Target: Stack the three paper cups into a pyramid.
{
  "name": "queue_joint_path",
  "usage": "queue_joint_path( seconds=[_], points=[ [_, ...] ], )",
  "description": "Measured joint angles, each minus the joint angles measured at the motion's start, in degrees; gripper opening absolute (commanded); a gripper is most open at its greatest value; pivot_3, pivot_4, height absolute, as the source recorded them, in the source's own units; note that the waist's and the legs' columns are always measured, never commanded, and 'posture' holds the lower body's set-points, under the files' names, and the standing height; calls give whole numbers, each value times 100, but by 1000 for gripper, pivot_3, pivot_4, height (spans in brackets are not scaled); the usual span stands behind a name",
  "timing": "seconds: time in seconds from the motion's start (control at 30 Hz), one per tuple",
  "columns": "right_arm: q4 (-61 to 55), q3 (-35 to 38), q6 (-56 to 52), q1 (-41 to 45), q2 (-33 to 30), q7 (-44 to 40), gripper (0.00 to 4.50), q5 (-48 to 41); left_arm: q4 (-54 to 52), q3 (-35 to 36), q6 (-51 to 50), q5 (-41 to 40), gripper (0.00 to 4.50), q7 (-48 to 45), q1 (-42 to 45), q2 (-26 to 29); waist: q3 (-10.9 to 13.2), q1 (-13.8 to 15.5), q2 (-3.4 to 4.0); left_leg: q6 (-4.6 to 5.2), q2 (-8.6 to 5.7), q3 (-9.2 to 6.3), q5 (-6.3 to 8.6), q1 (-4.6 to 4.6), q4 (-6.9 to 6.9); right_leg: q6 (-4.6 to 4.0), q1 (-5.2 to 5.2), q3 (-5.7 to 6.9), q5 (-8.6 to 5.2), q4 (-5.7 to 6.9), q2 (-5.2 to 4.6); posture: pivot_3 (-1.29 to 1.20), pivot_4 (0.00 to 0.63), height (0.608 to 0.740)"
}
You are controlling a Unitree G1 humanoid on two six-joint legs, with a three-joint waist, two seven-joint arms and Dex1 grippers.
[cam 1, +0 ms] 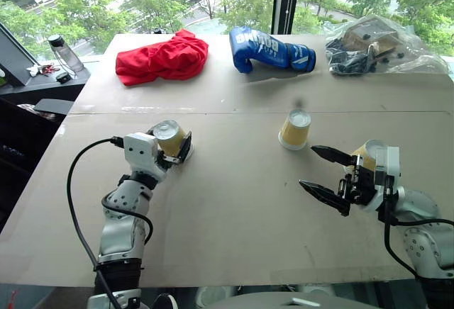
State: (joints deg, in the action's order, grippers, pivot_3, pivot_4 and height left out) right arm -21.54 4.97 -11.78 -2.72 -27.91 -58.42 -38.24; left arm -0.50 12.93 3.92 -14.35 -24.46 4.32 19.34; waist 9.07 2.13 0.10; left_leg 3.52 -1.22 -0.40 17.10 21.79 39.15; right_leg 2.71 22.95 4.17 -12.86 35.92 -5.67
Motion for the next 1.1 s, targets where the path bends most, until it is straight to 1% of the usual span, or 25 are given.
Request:
queue_joint_path(
  seconds=[0.03,0.37,0.5,0.67,0.73,0.8,0.93,1.1],
  points=[
    [0,-3,0,-3,1,0,4500,0,1,0,9,-3,2775,2,0,-19,0,0,0,0,0,0,0,0,1,0,0,0,0,0,0,0,150,737],
    [0,-21,0,-18,2,-4,4500,1,1,-1,17,-38,2775,-17,2,-82,0,0,0,0,0,0,0,0,2,2,0,0,1,0,11,0,150,737],
    [0,-21,1,-29,1,-2,4500,2,-3,-111,17,-39,2775,-100,31,-81,0,5,0,0,-1,0,0,0,2,2,0,0,1,1,13,0,150,737],
    [-55,-9,10,-133,1,33,4500,2,-28,-534,-79,-48,2775,-536,206,-23,0,2,0,0,-2,2,0,1,4,2,-1,-3,2,1,16,0,150,737],
    [-86,-1,49,-211,-1,57,4500,4,-149,-874,-160,-52,2775,-897,226,93,0,0,0,0,-2,3,0,0,4,2,-1,-3,2,1,17,0,150,737],
    [-92,8,83,-257,-1,108,4500,13,-229,-1164,-255,-83,2775,-1177,299,90,-1,3,0,0,-3,3,0,0,4,3,-1,-5,2,1,18,0,150,737],
    [-97,77,183,-508,-77,149,4500,135,-214,-1737,-405,-44,2775,-1640,632,69,-1,8,0,0,-3,3,0,0,5,3,-1,-5,2,2,22,0,150,737],
    [-117,208,340,-888,-279,151,4500,374,-26,-2164,-434,53,2775,-1973,1056,-31,-1,4,0,1,-3,4,0,0,6,3,-1,-6,2,4,28,0,150,737]
  ],
)
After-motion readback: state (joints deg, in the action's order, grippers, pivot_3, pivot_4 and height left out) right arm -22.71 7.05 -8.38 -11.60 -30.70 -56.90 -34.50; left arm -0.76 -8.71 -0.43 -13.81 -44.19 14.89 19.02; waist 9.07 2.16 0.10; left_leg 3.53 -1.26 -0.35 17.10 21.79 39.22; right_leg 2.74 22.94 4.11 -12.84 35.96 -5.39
